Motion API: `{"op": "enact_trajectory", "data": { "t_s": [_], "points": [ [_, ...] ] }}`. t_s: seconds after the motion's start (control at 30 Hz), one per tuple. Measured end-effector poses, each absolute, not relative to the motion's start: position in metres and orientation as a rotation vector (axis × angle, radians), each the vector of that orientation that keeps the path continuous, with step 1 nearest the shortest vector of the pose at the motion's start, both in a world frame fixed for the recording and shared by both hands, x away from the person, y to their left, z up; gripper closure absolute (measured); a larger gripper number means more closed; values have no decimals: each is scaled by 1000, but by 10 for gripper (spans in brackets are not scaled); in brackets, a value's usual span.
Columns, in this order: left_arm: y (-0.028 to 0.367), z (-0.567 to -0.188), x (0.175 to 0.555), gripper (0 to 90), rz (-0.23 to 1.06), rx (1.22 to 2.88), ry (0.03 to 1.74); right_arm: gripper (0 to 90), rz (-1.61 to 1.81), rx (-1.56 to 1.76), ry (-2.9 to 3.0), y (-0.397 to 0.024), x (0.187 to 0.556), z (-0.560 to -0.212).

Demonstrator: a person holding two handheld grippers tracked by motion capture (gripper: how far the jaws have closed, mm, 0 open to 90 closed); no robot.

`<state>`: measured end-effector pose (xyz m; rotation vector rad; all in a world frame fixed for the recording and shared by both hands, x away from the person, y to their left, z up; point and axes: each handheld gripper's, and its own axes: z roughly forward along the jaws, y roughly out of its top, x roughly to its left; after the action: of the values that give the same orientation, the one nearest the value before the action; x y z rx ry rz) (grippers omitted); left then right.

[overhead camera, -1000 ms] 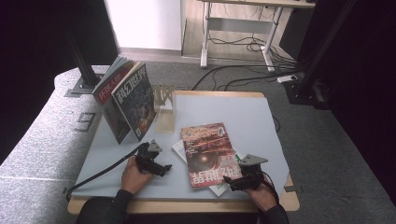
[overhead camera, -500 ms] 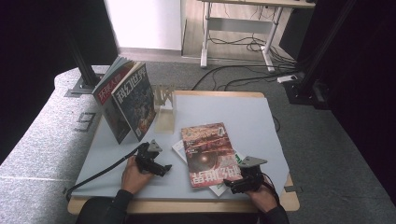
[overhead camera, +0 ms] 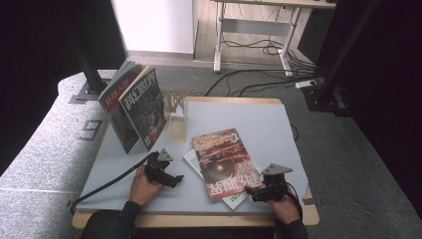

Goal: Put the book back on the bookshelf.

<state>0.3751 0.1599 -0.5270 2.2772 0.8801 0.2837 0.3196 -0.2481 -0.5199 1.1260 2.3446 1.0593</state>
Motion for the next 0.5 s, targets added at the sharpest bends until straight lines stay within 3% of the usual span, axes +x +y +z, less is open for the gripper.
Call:
{"op": "enact_trajectory", "data": {
  "t_s": [0.2,0.5],
  "points": [
    [142,-516,377,1,306,2327,799,0,1062,1156,2319,-254,323,-521],
    [122,-496,393,7,253,2266,754,0,1065,1157,2313,-256,324,-521]
  ]
}}
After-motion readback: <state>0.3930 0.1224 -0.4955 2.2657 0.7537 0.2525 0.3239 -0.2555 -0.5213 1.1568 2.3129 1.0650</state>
